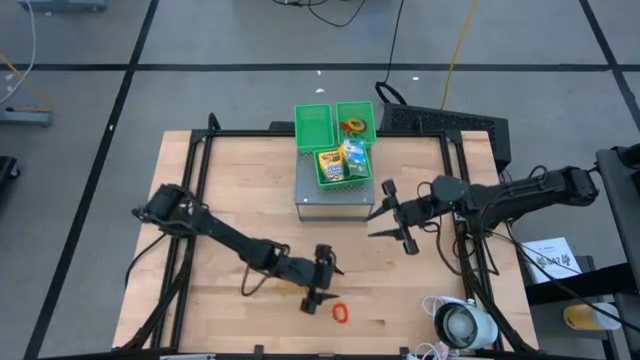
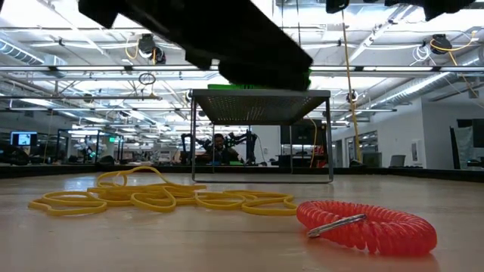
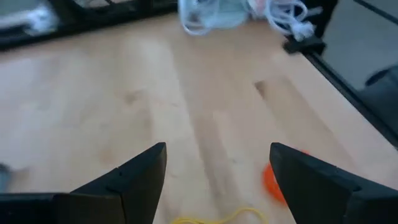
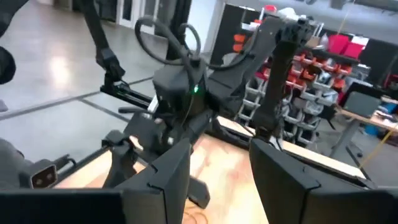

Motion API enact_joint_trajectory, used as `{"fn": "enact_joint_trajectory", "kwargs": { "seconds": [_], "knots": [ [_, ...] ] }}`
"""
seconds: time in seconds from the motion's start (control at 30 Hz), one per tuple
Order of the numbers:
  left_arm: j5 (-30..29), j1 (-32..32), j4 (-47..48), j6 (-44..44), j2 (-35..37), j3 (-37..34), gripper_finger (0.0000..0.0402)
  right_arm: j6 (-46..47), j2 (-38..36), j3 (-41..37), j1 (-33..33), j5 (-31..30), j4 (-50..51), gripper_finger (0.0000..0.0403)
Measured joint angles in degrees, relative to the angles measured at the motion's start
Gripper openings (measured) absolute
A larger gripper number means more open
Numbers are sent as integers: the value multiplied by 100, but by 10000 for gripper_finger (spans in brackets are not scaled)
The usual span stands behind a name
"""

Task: Pick & Place Office Desk Supplies
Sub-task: Put the orange spring keychain into the right green bin on the shelf

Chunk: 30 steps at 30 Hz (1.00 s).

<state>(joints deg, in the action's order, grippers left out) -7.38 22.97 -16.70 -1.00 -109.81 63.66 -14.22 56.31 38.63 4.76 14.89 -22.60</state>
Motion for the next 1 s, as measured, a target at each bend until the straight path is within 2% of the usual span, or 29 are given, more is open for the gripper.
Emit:
{"fn": "enact_joint_trajectory", "kwargs": {
  "seconds": [0.2,0.3,0.47,0.77,1.0],
  "knots": [
    [556,48,24,409,-745,625,296,17,-156,-176,61,-150,-49,155],
    [573,47,99,418,-918,710,296,-2,-175,-179,63,-138,-143,155],
    [179,72,250,351,-1201,757,296,-84,-333,-174,61,-136,-195,155],
    [106,271,462,774,-1384,776,296,-124,-555,-183,61,-130,-161,155],
    [-665,359,1462,1133,-1348,806,296,-127,-555,-181,61,-135,-136,155]
  ]
}}
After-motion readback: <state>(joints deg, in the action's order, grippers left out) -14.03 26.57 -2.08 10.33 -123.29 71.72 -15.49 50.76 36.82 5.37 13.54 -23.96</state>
